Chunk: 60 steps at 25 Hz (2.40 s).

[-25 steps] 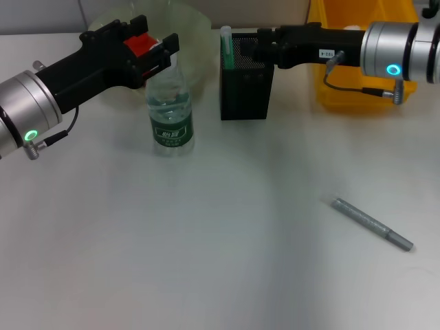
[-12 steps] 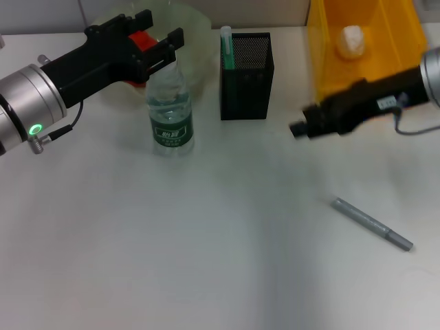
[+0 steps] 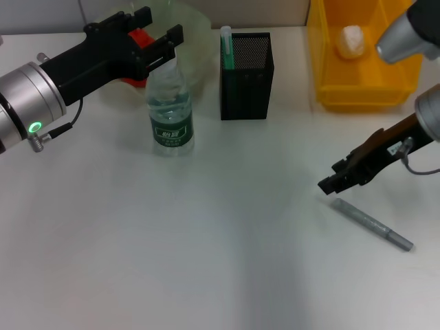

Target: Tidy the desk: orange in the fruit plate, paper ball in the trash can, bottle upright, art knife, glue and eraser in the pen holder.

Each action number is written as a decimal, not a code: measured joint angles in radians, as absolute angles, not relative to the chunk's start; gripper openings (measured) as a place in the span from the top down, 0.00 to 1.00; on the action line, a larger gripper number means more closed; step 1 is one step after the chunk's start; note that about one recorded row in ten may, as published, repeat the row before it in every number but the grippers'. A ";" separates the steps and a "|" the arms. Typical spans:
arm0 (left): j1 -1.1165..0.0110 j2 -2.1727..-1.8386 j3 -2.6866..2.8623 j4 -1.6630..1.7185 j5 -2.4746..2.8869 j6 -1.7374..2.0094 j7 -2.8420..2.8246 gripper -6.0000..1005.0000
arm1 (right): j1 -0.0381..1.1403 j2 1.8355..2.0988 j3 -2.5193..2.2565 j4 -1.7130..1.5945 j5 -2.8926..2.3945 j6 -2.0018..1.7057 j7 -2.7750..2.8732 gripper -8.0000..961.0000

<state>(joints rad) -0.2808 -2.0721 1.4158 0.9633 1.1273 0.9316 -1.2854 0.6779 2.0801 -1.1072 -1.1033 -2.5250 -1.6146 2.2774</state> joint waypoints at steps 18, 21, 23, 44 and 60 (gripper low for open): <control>-0.281 -2.072 1.407 0.950 1.127 0.933 -1.285 0.35 | 0.700 2.081 -1.173 -0.960 -2.571 -1.503 2.301 0.56; -0.280 -2.071 1.407 0.949 1.127 0.933 -1.285 0.35 | 0.701 2.081 -1.173 -0.952 -2.571 -1.496 2.301 0.58; -0.280 -2.071 1.407 0.949 1.127 0.933 -1.285 0.35 | 0.703 2.081 -1.172 -0.946 -2.572 -1.494 2.301 0.59; -0.272 -2.072 1.391 0.948 1.128 0.933 -1.282 0.35 | 0.742 2.066 -1.081 -0.893 -2.563 -1.535 2.247 0.83; -0.283 -2.075 1.383 0.911 1.084 0.941 -1.242 0.35 | 0.675 2.083 -0.593 -0.409 -1.482 -1.332 1.288 0.84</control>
